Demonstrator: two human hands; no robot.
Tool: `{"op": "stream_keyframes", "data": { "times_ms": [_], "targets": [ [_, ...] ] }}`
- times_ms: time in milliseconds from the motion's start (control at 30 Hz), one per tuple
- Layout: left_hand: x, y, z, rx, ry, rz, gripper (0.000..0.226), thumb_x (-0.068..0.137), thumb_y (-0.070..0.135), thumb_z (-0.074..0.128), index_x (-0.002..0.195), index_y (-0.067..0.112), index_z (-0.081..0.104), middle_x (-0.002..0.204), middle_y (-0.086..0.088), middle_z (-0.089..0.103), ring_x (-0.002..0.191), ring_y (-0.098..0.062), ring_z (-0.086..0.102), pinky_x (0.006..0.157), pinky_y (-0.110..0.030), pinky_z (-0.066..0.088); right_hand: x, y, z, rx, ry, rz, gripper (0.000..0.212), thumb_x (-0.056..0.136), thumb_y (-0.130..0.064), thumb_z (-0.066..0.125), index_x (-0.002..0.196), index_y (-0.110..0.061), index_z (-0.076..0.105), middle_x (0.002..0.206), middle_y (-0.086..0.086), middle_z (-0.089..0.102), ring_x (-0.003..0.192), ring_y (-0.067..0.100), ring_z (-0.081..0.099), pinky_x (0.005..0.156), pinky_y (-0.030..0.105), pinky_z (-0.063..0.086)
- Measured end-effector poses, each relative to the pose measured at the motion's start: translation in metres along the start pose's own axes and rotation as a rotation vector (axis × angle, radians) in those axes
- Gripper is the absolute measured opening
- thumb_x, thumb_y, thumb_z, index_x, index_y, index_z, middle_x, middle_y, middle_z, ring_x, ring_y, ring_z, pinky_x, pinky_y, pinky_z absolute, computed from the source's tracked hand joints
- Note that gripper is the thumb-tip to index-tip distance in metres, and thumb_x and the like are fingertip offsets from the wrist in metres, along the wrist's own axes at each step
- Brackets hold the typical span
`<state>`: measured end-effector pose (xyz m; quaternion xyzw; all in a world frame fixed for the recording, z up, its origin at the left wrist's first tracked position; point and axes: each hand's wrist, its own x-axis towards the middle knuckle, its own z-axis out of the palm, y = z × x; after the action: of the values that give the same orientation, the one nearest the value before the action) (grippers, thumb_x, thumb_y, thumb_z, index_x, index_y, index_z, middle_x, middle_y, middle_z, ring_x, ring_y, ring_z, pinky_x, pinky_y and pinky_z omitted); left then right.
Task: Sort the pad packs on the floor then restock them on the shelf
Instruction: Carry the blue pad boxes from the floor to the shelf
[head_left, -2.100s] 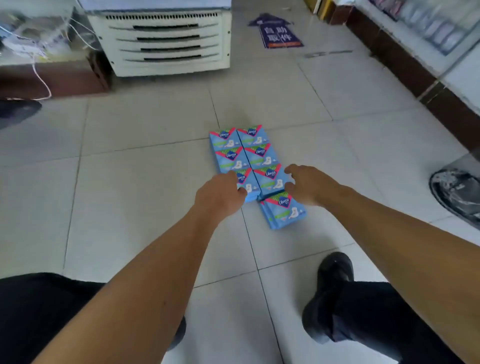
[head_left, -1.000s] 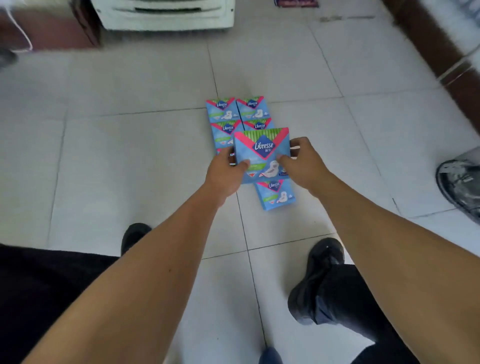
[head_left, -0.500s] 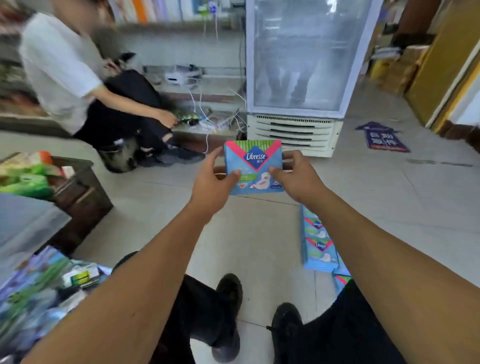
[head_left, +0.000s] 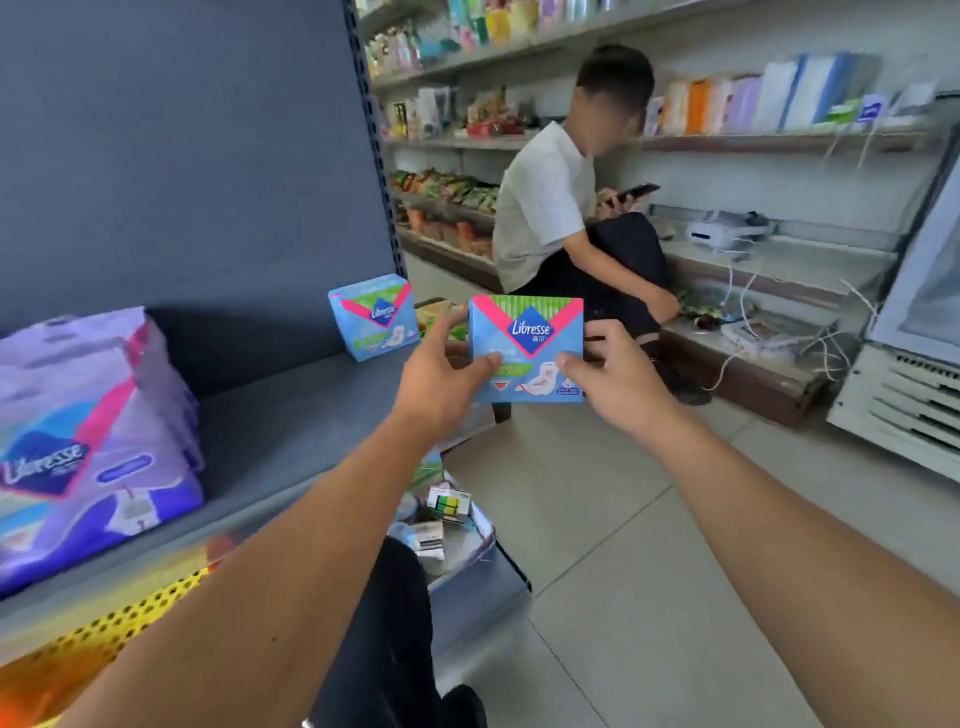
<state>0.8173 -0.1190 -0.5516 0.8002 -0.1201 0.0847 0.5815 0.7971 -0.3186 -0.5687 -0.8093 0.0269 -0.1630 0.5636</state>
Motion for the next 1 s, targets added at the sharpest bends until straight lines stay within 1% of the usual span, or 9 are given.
{"op": "stream_keyframes", "data": {
  "times_ms": [100, 200, 267, 367, 500, 633, 833, 900, 1000],
  "targets": [
    [0.006, -0.021, -0.036, 0.047, 0.103, -0.048, 0.054, 0.085, 0.025, 0.073, 0.132, 0.031, 0.046, 0.11, 0.002, 0.067, 0.094, -0.01, 0.066, 0.082, -0.032, 0.057, 0.019, -0.011, 0.044, -0.022, -0.081, -0.048, 0.031, 0.088, -0.024, 0.069, 0.113, -0.023, 0.05, 0.112, -0.005, 0.067, 0.1, 0.011, 0.066, 0.089, 0.04, 0.055],
    [0.016, -0.041, -0.056, 0.064, 0.175, -0.089, 0.057, 0.086, 0.025, 0.073, 0.135, 0.028, 0.044, 0.108, 0.005, 0.066, 0.093, -0.01, 0.066, 0.075, -0.025, 0.054, 0.042, -0.015, 0.077, -0.074, -0.133, -0.085, 0.031, 0.085, -0.027, 0.069, 0.109, -0.03, 0.05, 0.11, -0.008, 0.069, 0.099, 0.011, 0.066, 0.09, 0.044, 0.053],
    [0.027, -0.051, -0.065, 0.089, 0.214, -0.111, 0.055, 0.086, 0.026, 0.072, 0.134, 0.026, 0.045, 0.107, 0.007, 0.064, 0.092, -0.008, 0.064, 0.074, -0.023, 0.051, 0.059, -0.016, 0.095, -0.101, -0.162, -0.094, 0.033, 0.086, -0.026, 0.068, 0.113, -0.027, 0.05, 0.112, -0.008, 0.068, 0.099, 0.011, 0.066, 0.09, 0.043, 0.053],
    [0.052, -0.067, -0.075, 0.126, 0.267, -0.142, 0.051, 0.086, 0.025, 0.072, 0.132, 0.023, 0.048, 0.104, 0.01, 0.063, 0.086, -0.003, 0.061, 0.076, -0.024, 0.049, 0.087, -0.017, 0.12, -0.106, -0.202, -0.119, 0.033, 0.088, -0.021, 0.066, 0.118, -0.023, 0.052, 0.114, -0.007, 0.067, 0.099, 0.009, 0.065, 0.089, 0.036, 0.053],
    [0.089, -0.089, -0.084, 0.165, 0.33, -0.179, 0.054, 0.085, 0.025, 0.073, 0.132, 0.021, 0.047, 0.108, 0.009, 0.062, 0.089, -0.006, 0.063, 0.08, -0.03, 0.053, 0.13, -0.014, 0.153, -0.156, -0.245, -0.152, 0.032, 0.091, -0.021, 0.064, 0.12, -0.023, 0.052, 0.114, -0.008, 0.066, 0.098, 0.008, 0.064, 0.074, 0.02, 0.048],
    [0.123, -0.109, -0.089, 0.221, 0.416, -0.182, 0.052, 0.082, 0.026, 0.074, 0.127, 0.024, 0.048, 0.117, 0.005, 0.06, 0.097, -0.012, 0.063, 0.087, -0.04, 0.054, 0.174, -0.006, 0.184, -0.149, -0.267, -0.162, 0.029, 0.091, -0.019, 0.064, 0.117, -0.025, 0.053, 0.116, -0.005, 0.065, 0.104, 0.014, 0.064, 0.086, 0.034, 0.052],
    [0.143, -0.136, -0.091, 0.333, 0.482, -0.21, 0.046, 0.081, 0.022, 0.073, 0.117, 0.025, 0.045, 0.117, 0.004, 0.056, 0.101, -0.016, 0.06, 0.087, -0.042, 0.052, 0.207, 0.011, 0.224, -0.174, -0.301, -0.158, 0.031, 0.09, -0.021, 0.066, 0.118, -0.017, 0.054, 0.118, -0.003, 0.065, 0.102, 0.018, 0.063, 0.078, 0.032, 0.049],
    [0.144, -0.142, -0.092, 0.342, 0.488, -0.213, 0.043, 0.083, 0.021, 0.072, 0.115, 0.025, 0.044, 0.118, 0.004, 0.055, 0.101, -0.016, 0.059, 0.087, -0.042, 0.052, 0.208, 0.016, 0.231, -0.197, -0.301, -0.152, 0.033, 0.091, -0.026, 0.066, 0.12, -0.016, 0.053, 0.117, -0.003, 0.064, 0.1, 0.015, 0.062, 0.068, 0.026, 0.045],
    [0.146, -0.146, -0.092, 0.332, 0.488, -0.198, 0.042, 0.084, 0.022, 0.072, 0.115, 0.026, 0.044, 0.117, 0.006, 0.058, 0.103, -0.012, 0.059, 0.088, -0.039, 0.052, 0.21, 0.02, 0.231, -0.185, -0.295, -0.163, 0.036, 0.092, -0.03, 0.064, 0.124, -0.017, 0.051, 0.121, -0.004, 0.062, 0.103, 0.013, 0.06, 0.062, 0.019, 0.04]
  ]
}}
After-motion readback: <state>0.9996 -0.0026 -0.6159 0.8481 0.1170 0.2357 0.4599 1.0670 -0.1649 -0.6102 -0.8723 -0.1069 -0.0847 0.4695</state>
